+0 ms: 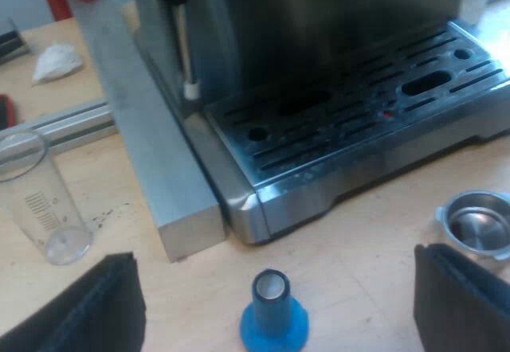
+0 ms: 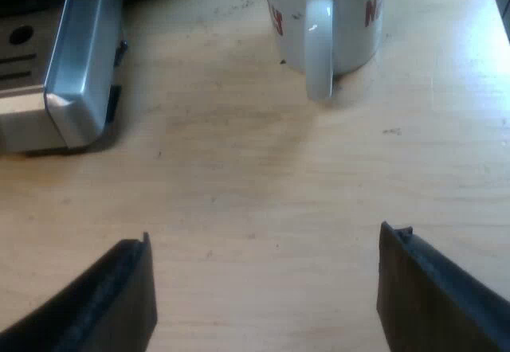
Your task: Put the handle in the coffee machine
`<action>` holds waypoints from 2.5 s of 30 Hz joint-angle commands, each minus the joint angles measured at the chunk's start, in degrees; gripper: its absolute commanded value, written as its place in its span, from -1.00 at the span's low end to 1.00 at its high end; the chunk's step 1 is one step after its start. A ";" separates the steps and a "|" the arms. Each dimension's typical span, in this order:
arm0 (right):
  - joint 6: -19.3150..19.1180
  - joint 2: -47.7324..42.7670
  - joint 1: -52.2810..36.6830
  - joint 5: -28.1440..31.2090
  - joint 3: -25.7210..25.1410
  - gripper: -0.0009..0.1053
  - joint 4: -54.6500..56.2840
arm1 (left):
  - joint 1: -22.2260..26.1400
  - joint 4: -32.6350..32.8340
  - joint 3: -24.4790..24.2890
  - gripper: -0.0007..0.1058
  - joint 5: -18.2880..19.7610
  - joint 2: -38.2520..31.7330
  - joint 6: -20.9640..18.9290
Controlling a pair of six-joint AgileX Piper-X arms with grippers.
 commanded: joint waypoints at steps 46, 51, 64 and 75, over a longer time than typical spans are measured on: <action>20.51 44.63 61.92 22.81 -19.26 0.18 6.11 | -28.41 -2.67 -9.63 0.42 16.05 43.50 19.66; 22.28 50.18 63.60 22.81 -19.26 0.18 5.07 | -28.41 -1.92 -9.48 0.51 15.68 43.50 19.41; 21.80 59.52 63.59 22.36 -16.37 -0.85 -3.15 | -28.41 -2.38 -5.79 0.51 15.69 43.38 18.30; 24.37 62.21 63.59 17.29 -7.04 -0.98 -15.30 | -20.46 -3.73 -5.79 0.51 14.33 43.38 17.90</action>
